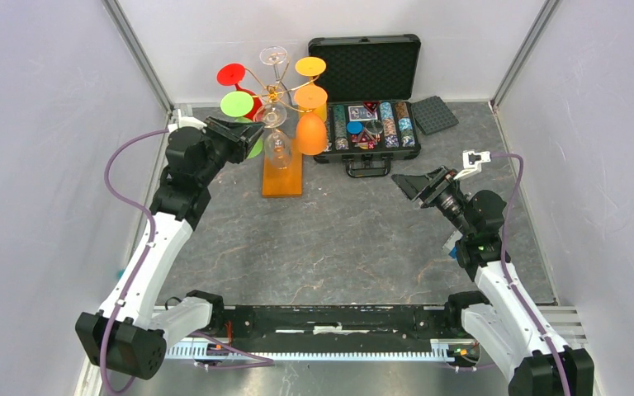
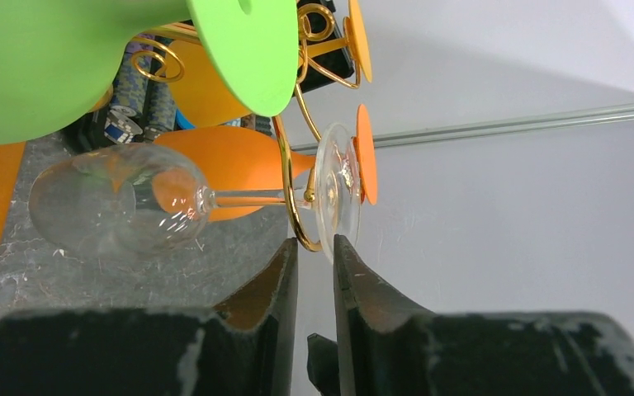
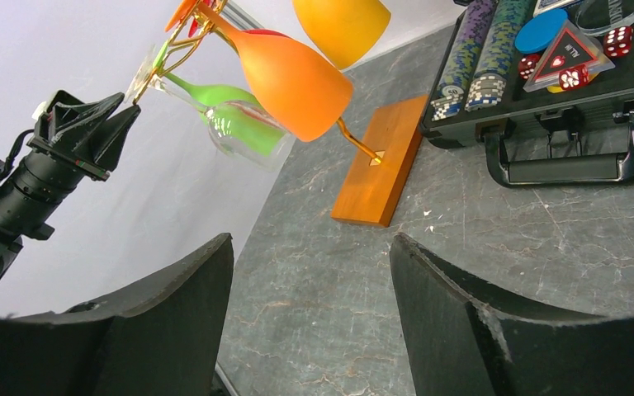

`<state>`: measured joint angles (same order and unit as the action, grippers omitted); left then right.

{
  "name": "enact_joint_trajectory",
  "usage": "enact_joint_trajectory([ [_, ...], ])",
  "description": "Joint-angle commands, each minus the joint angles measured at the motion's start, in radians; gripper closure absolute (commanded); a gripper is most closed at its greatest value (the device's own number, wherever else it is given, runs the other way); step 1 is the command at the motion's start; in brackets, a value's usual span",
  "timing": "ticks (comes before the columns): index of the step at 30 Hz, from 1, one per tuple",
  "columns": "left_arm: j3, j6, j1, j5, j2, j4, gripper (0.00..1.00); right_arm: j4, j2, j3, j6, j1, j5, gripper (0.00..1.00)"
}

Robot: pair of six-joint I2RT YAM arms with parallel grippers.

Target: Take the wine glass off the wine glass rack

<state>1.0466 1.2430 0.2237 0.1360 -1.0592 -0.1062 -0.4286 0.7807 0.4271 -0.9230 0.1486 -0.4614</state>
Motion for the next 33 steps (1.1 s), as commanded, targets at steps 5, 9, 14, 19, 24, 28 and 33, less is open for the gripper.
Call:
enact_joint_trajectory([
  [5,0.060,0.013,-0.004,0.004,0.039,-0.004,0.75,-0.021,-0.006,-0.008,0.006,0.003,0.022,0.26],
  [9,0.074,0.015,-0.004,0.014,0.038,-0.007,0.72,-0.020,-0.005,-0.010,0.004,0.003,0.026,0.26],
  [14,0.084,-0.025,-0.004,-0.046,0.038,-0.038,0.61,-0.018,-0.004,-0.013,0.003,0.003,0.028,0.26],
  [19,0.096,-0.067,-0.004,-0.099,0.034,-0.063,0.54,-0.015,-0.005,-0.013,0.002,0.002,0.032,0.26],
  [24,0.108,-0.087,-0.005,-0.106,0.015,-0.054,0.60,-0.012,-0.001,-0.014,0.003,0.003,0.033,0.26],
  [28,0.118,-0.103,-0.005,-0.108,0.001,-0.046,0.63,-0.010,-0.002,-0.016,0.006,0.003,0.033,0.26],
  [33,0.139,-0.126,-0.005,-0.114,-0.028,-0.040,0.65,-0.006,0.003,-0.013,0.014,0.003,0.033,0.26],
])
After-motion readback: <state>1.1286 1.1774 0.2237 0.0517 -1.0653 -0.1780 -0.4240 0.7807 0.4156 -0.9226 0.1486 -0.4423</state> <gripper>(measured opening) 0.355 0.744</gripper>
